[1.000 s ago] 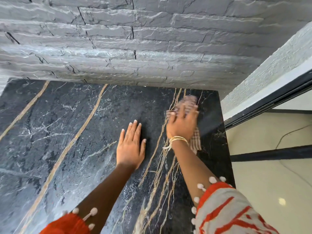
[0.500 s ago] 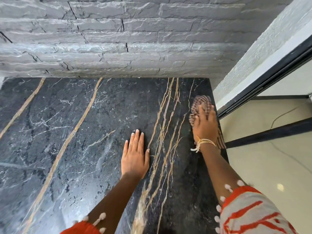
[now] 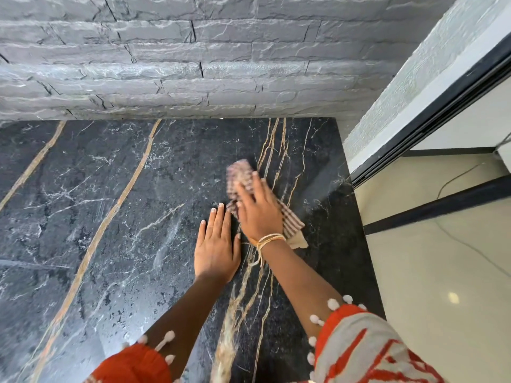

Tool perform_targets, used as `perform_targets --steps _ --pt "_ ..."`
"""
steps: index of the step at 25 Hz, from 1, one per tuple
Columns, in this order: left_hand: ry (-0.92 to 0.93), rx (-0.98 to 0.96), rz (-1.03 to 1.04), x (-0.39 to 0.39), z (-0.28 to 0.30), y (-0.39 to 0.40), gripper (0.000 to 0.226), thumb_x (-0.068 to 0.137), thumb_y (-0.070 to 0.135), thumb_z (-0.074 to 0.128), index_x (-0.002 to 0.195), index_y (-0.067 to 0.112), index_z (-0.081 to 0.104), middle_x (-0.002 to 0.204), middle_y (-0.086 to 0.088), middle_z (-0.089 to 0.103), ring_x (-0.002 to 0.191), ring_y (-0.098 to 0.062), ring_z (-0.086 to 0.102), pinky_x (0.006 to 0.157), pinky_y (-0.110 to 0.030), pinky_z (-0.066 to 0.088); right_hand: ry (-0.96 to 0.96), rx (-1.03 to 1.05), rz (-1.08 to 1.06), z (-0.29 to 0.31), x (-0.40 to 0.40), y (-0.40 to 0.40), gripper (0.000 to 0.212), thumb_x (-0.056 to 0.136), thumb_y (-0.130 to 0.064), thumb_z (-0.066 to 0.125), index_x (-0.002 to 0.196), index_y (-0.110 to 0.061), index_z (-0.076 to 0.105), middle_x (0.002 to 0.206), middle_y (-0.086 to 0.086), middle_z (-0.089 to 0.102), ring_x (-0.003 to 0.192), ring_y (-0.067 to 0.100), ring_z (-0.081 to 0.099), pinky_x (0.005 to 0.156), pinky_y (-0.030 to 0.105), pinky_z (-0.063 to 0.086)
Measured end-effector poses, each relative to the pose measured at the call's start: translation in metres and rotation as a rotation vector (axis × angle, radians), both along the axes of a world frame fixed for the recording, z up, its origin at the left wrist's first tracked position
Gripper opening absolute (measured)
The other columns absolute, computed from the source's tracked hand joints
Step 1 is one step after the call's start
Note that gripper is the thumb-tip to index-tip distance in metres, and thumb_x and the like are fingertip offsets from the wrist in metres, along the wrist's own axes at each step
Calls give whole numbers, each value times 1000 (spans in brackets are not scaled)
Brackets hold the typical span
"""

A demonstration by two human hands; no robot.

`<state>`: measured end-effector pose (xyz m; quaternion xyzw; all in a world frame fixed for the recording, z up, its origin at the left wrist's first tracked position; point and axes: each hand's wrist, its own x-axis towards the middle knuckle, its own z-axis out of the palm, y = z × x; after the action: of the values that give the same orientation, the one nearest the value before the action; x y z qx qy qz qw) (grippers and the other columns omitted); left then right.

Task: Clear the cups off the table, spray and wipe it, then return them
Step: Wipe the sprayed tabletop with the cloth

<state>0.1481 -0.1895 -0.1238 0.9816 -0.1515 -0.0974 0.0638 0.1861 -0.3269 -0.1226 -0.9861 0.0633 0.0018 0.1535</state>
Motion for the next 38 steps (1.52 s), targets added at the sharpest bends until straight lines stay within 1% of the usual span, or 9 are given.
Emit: perform_targets --steps 4,8,13,16,20,23,33,36,38 --pt "-2 -3 12 1 -1 0 67 97 45 8 154 12 0 162 -4 -3 149 -17 -4 122 -39 4 20 19 164 5 -8 -37 46 97 -30 42 143 -35 39 159 5 21 143 30 28 116 47 27" --pt "-7 11 9 -13 2 -2 67 96 46 4 154 13 -2 162 -4 -5 149 -17 -5 122 -39 2 -23 32 -386 -3 -52 -117 47 94 -26 49 141 -32 42 158 10 22 139 36 32 107 54 39" --pt "-21 -43 41 -72 7 2 64 98 46 10 154 14 4 162 -2 -2 149 -17 -4 122 -39 3 -3 55 -765 -2 -102 -115 53 95 -27 47 147 -25 37 159 14 17 143 36 23 116 46 25" --pt "-50 -50 75 -101 7 5 64 98 45 13 154 13 12 162 -3 5 149 -17 2 121 -38 4 44 49 -613 7 -88 -77 54 94 -27 46 146 -23 36 159 17 12 143 40 20 116 50 23" --pt "-44 -57 93 -119 2 8 63 97 42 20 152 10 21 161 -5 14 149 -19 13 119 -37 9 -26 -11 114 2 -89 -11 49 94 -29 47 143 -27 41 158 14 23 139 38 32 113 49 27" --pt "-48 -36 105 -125 3 6 65 97 43 18 153 9 18 161 -7 12 149 -20 10 119 -36 6 -11 31 326 3 -91 -16 47 95 -29 45 143 -31 41 158 8 23 141 32 31 115 44 26" --pt "-54 -49 130 -127 -1 5 66 97 45 14 154 13 7 162 -3 4 148 -14 0 122 -36 5 16 54 -530 0 -154 -103 53 97 -31 40 149 -29 29 161 11 10 146 34 18 117 48 23" --pt "-56 -66 130 -127 -1 4 66 97 45 12 154 14 7 161 -2 4 149 -15 1 122 -36 5 74 82 -579 3 -140 -66 56 96 -33 38 150 -26 25 161 14 3 146 37 12 118 50 18" --pt "-60 -79 131 -127 -1 4 66 96 44 14 154 14 9 162 -2 6 149 -16 3 122 -36 6 66 71 -383 3 -127 -31 56 96 -36 37 150 -25 24 161 15 4 145 39 14 118 52 18"
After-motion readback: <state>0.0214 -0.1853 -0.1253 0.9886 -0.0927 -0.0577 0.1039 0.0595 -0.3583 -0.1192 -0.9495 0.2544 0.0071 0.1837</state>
